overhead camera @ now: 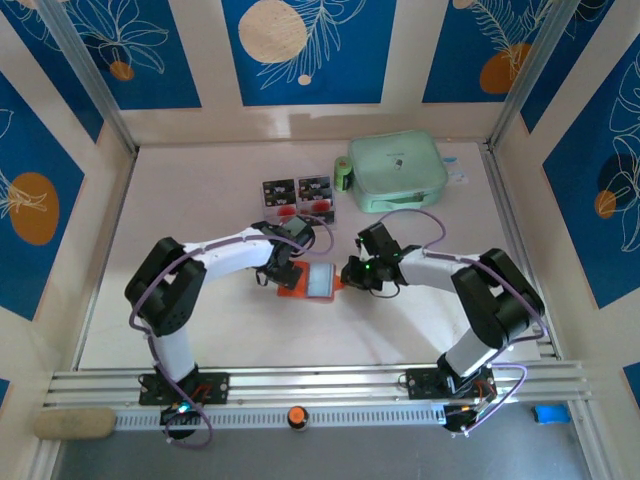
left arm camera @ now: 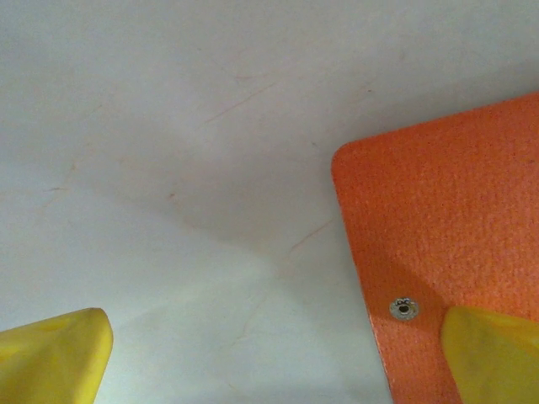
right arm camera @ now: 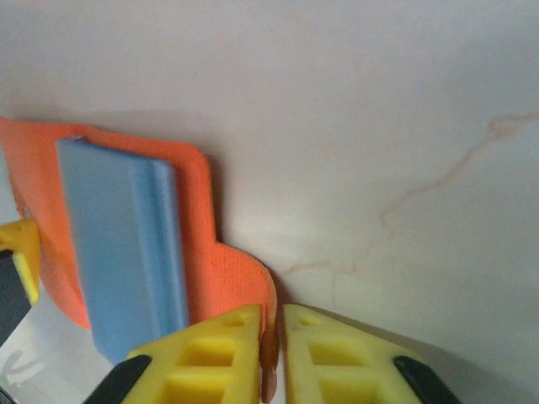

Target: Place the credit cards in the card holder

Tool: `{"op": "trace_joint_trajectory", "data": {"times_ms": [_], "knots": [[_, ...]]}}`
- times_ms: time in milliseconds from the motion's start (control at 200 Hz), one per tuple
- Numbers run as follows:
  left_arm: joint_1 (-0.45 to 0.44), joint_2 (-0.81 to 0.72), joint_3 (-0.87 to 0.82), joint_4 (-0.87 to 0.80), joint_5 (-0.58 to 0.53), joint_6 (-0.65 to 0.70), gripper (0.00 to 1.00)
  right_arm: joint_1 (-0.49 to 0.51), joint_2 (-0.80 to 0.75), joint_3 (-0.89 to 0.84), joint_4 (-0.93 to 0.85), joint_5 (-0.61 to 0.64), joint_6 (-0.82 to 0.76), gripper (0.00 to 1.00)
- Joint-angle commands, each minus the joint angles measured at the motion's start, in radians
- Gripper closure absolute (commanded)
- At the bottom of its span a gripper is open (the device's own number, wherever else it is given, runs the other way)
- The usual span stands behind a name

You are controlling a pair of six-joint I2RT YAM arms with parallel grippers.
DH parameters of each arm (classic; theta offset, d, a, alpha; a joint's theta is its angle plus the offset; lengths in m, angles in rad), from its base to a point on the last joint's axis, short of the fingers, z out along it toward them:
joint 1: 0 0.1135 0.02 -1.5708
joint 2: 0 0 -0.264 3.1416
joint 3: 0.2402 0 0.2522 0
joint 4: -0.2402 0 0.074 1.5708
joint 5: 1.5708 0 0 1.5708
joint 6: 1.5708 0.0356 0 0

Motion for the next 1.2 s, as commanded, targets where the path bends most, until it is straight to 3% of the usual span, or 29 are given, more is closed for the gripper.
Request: {"op": "trace_joint_trajectory", "data": {"times_ms": [0, 80, 305, 750, 1000, 1195], "knots": [[-0.007, -0.034, -0.016, 0.002, 0.031, -0.018, 0.0, 0.005, -0.059, -0.007, -0.065, -0.002, -0.007, 0.78], [-0.007, -0.041, -0.022, 0.003, 0.034, -0.023, 0.0, 0.001, -0.09, -0.002, -0.081, 0.001, -0.01, 0.74], [-0.007, -0.05, -0.03, -0.002, 0.036, -0.033, 0.0, 0.005, -0.154, 0.038, -0.109, -0.013, -0.011, 0.74], [-0.006, -0.044, -0.025, -0.007, 0.031, -0.03, 0.0, 0.091, -0.036, 0.198, -0.112, -0.035, -0.029, 0.84], [-0.007, -0.033, -0.016, -0.004, 0.033, -0.027, 0.0, 0.08, 0.059, 0.225, -0.097, -0.045, -0.031, 0.93], [-0.006, -0.032, -0.017, -0.007, 0.031, -0.023, 0.0, 0.048, 0.049, 0.192, -0.112, -0.023, -0.036, 0.98]]}}
